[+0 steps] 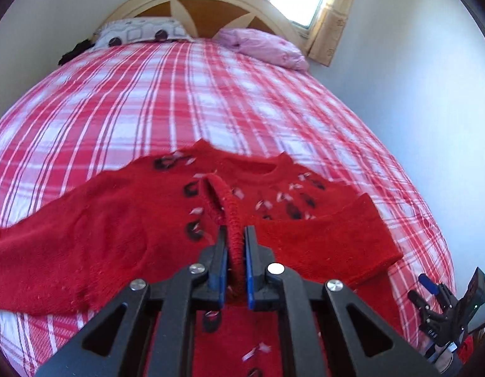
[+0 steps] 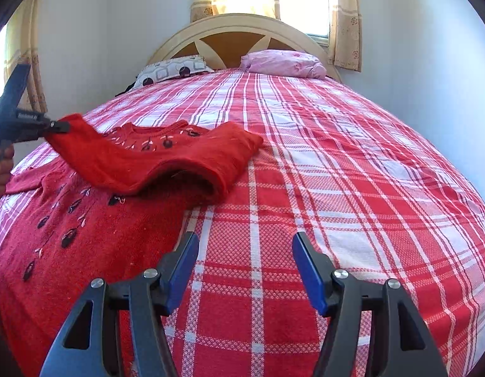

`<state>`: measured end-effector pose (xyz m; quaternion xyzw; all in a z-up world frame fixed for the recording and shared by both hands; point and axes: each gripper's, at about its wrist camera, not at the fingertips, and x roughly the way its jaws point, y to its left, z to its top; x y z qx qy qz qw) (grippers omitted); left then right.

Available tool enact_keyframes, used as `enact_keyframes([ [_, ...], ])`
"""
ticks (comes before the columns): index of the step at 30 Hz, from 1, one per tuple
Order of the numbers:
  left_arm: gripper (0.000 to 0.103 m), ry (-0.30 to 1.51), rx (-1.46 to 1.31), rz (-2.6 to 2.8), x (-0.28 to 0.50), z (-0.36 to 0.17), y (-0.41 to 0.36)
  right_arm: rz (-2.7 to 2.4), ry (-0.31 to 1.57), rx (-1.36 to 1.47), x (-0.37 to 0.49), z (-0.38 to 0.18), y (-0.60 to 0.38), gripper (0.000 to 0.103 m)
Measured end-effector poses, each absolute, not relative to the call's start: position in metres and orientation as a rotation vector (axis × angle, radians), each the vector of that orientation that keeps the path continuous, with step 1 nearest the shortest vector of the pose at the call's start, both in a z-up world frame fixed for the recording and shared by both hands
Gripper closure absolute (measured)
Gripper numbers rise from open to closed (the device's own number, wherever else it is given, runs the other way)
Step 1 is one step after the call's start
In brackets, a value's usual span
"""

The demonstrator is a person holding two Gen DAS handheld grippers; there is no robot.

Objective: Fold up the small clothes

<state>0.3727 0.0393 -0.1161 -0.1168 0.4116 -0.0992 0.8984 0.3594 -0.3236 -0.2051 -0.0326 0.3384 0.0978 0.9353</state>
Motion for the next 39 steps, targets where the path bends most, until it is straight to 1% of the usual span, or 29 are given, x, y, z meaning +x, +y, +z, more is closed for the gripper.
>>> enact_keyframes([
  [4, 0.094, 0.898, -0.272, -0.175, 0.372, -0.144, 0.049, 0.197, 0.711, -0.069, 0.361, -0.208, -0.323, 0.040],
  [7, 0.094, 0.907, -0.303, -0.163, 0.368, -0.154, 0.057, 0.197, 0.736, -0.064, 0.364, -0.212, -0.324, 0.040],
  [15, 0.094, 0.852, -0.380, -0.139, 0.357, -0.145, 0.084, 0.197, 0.758, -0.072, 0.366, -0.216, -0.322, 0.040],
  [21, 0.094, 0.884, -0.373, -0.128, 0.352, -0.157, 0.090, 0.193, 0.769, -0.079, 0.366, -0.218, -0.321, 0.040],
  [22, 0.097, 0.887, -0.373, -0.122, 0.350, -0.159, 0.091, 0.194, 0.771, -0.077, 0.366, -0.218, -0.321, 0.040],
  [28, 0.096, 0.906, -0.392, -0.113, 0.346, -0.168, 0.097, 0.190, 0.773, -0.082, 0.367, -0.218, -0.321, 0.040],
  [31, 0.089, 0.886, -0.311, -0.061, 0.343, -0.163, 0.091, 0.189, 0.755, -0.069, 0.364, -0.211, -0.323, 0.040],
  [32, 0.080, 0.883, -0.271, -0.049, 0.341, -0.162, 0.087, 0.207, 0.734, -0.067, 0.361, -0.203, -0.322, 0.040],
  [33, 0.073, 0.884, -0.236, -0.038, 0.341, -0.162, 0.084, 0.214, 0.721, -0.072, 0.360, -0.198, -0.320, 0.040],
  [34, 0.059, 0.882, -0.198, -0.020, 0.339, -0.162, 0.081, 0.223, 0.694, -0.091, 0.360, -0.188, -0.315, 0.040],
  [35, 0.052, 0.877, -0.152, 0.005, 0.337, -0.162, 0.077, 0.229, 0.682, -0.102, 0.360, -0.183, -0.311, 0.040],
  [39, 0.052, 0.876, -0.072, 0.040, 0.332, -0.165, 0.073, 0.289, 0.660, -0.126, 0.387, -0.160, -0.286, 0.040],
])
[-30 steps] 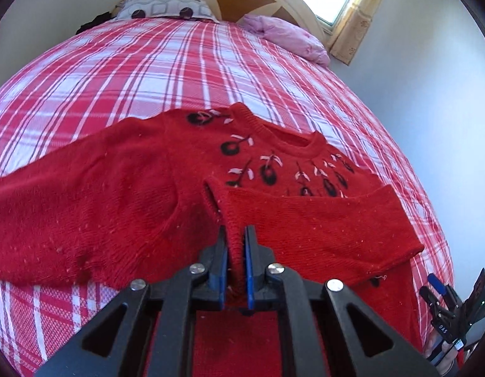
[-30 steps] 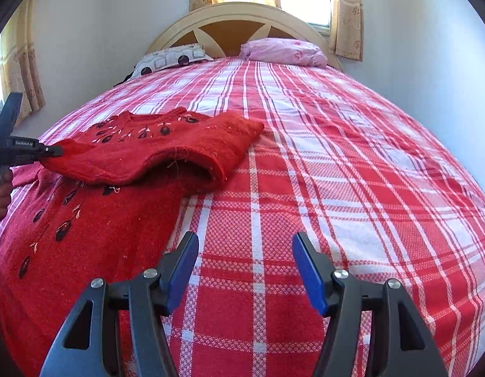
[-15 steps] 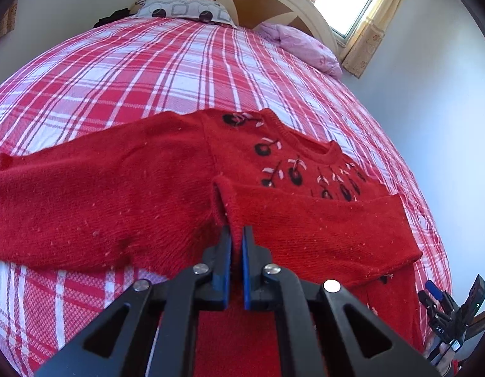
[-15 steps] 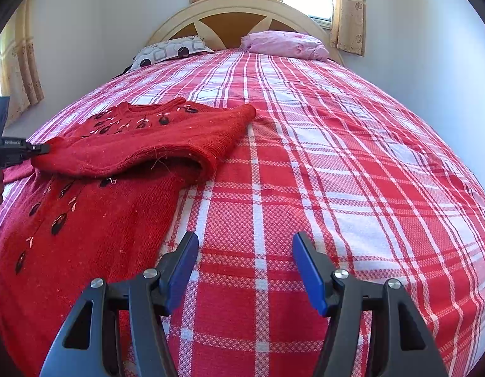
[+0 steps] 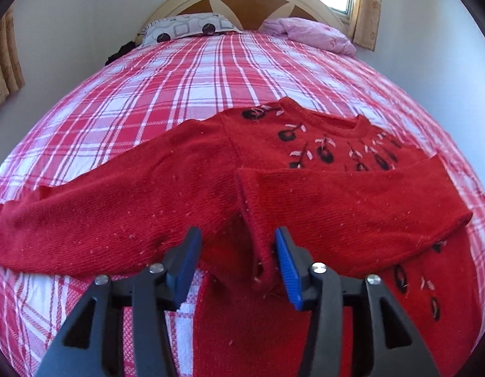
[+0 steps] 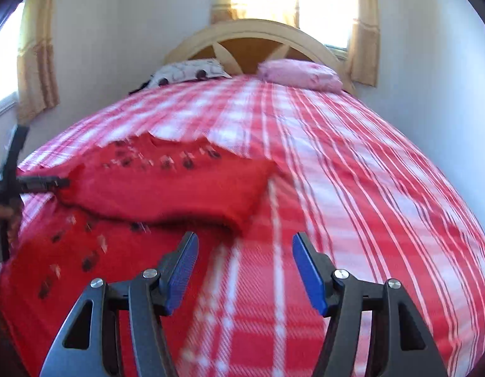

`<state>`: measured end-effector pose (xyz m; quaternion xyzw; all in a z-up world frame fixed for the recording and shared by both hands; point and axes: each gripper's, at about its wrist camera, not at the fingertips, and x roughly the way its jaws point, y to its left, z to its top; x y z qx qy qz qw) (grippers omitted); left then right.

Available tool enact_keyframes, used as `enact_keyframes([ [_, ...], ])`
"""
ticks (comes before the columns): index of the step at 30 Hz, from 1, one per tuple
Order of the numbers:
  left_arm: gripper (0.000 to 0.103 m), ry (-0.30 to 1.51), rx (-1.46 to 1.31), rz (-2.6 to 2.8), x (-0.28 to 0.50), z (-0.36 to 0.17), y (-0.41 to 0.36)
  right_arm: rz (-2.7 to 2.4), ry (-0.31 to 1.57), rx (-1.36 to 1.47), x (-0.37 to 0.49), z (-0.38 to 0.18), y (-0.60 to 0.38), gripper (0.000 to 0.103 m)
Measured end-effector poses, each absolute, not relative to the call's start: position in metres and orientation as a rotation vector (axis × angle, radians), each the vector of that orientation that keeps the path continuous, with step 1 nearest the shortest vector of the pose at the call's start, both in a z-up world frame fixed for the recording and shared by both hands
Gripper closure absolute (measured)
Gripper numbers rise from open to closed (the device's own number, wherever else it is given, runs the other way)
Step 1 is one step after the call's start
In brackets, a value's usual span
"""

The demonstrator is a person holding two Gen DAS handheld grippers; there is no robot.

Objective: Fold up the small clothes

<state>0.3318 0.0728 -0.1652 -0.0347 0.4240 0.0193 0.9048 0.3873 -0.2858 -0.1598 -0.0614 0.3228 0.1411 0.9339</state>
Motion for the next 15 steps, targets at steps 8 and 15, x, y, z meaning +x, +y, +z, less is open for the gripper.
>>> enact_keyframes([
  [8, 0.051, 0.882, 0.009, 0.051, 0.329, -0.173, 0.064, 0.325, 0.772, -0.116, 0.453, -0.181, -0.245, 0.040],
  [15, 0.041, 0.884, -0.023, 0.055, 0.330, -0.177, 0.067, 0.329, 0.894, -0.187, 0.463, -0.219, -0.226, 0.034],
])
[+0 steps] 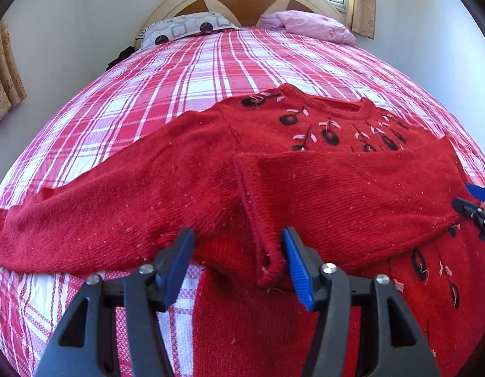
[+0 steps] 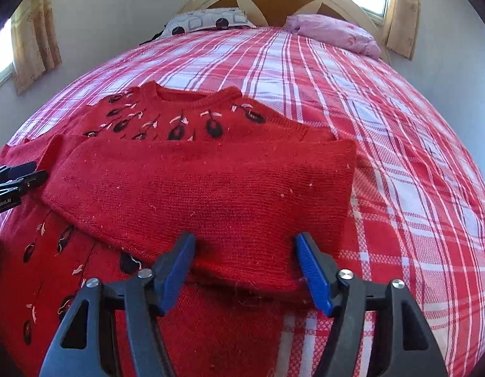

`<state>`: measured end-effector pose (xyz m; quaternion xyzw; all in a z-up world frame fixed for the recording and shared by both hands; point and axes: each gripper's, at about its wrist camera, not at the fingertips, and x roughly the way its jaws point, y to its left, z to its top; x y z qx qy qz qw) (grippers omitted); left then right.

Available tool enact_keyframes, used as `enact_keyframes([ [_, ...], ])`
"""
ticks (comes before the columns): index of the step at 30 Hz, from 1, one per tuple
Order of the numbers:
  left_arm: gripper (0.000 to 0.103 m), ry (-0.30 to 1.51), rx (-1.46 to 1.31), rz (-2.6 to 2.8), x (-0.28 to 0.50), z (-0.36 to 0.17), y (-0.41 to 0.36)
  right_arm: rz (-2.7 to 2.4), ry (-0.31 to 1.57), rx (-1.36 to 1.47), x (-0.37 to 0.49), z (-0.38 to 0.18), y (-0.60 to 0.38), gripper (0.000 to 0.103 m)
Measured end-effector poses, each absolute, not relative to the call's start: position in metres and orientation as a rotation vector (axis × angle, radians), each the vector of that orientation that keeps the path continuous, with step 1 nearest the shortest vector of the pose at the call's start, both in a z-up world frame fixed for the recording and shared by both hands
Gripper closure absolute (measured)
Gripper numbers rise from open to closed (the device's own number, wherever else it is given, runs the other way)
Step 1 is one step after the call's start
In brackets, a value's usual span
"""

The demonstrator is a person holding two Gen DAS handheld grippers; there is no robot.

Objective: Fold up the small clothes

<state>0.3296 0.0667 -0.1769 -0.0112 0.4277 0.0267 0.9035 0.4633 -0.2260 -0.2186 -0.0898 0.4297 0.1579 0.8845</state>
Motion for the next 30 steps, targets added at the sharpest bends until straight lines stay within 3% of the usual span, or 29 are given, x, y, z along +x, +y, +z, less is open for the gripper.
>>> enact_keyframes([
  [3, 0.039, 0.891, -0.041, 0.047, 0.329, -0.175, 0.069, 0.292, 0.904, -0.223, 0.460, -0.210, -0.223, 0.034],
  [8, 0.024, 0.870, -0.015, 0.038, 0.313, -0.164, 0.074, 0.275, 0.804, -0.323, 0.440, -0.173, -0.192, 0.034],
  [14, 0.022, 0.857, -0.026, 0.054, 0.270, -0.161, 0.086, 0.525, 0.800, -0.291, 0.426, -0.172, -0.111, 0.033],
  [20, 0.021, 0.902, -0.015, 0.054, 0.235, -0.176, 0.093, 0.608, 0.886, -0.335, 0.431, -0.230, -0.044, 0.030],
  [30, 0.014, 0.840, -0.045, 0.297, 0.221, -0.160, 0.195, 0.635, 0.782, -0.335, 0.392, -0.201, -0.038, 0.030],
])
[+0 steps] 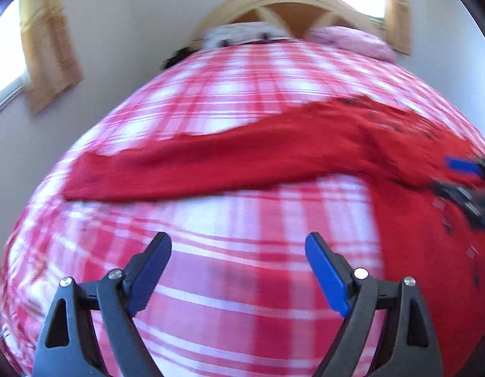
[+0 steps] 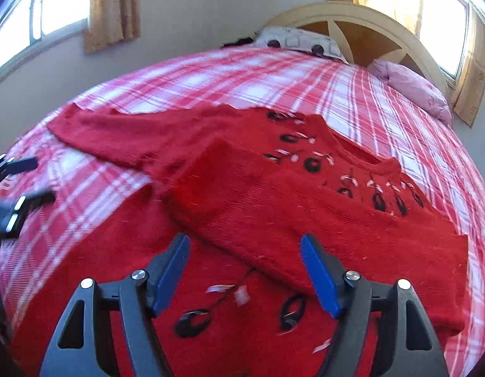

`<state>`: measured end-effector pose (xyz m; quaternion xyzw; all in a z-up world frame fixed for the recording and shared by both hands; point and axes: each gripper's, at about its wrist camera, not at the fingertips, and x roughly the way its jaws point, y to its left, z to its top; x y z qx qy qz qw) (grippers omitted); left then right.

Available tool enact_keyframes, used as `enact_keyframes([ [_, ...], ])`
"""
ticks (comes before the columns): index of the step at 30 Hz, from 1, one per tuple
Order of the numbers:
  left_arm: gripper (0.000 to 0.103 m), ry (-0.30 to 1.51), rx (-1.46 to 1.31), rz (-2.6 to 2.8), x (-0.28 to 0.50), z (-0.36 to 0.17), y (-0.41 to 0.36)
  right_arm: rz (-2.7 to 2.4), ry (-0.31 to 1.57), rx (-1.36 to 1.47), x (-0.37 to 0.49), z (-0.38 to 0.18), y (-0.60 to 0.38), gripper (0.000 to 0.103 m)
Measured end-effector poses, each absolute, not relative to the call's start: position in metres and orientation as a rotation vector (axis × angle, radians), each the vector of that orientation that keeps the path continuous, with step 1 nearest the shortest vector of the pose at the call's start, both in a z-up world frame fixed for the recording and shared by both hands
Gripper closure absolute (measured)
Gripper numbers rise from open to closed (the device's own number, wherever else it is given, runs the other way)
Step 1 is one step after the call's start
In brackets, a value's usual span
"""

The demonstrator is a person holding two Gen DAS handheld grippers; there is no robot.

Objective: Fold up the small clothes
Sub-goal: 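Move the left gripper to the other sleeve cuff and grasp it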

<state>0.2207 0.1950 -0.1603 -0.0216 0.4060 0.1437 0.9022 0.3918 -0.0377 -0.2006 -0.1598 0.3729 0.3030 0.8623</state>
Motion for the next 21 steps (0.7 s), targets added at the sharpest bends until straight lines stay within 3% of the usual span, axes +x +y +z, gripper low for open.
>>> enact_keyframes([
  [6, 0.019, 0.824, -0.270, 0.587, 0.228, -0.167, 0.313, 0.651, 0.709, -0.415, 0.371, -0.210, -0.019, 0.030],
  [8, 0.036, 0.838, -0.344, 0.641, 0.232, -0.175, 0.345, 0.656, 0.697, -0.421, 0.366, -0.211, -0.018, 0.030],
  [9, 0.037, 0.842, -0.388, 0.668, 0.234, -0.179, 0.358, 0.653, 0.696, -0.428, 0.364, -0.213, -0.018, 0.030],
  [21, 0.038, 0.687, -0.768, 0.619, 0.248, -0.189, 0.400, 0.625, 0.687, -0.476, 0.358, -0.225, -0.014, 0.030],
])
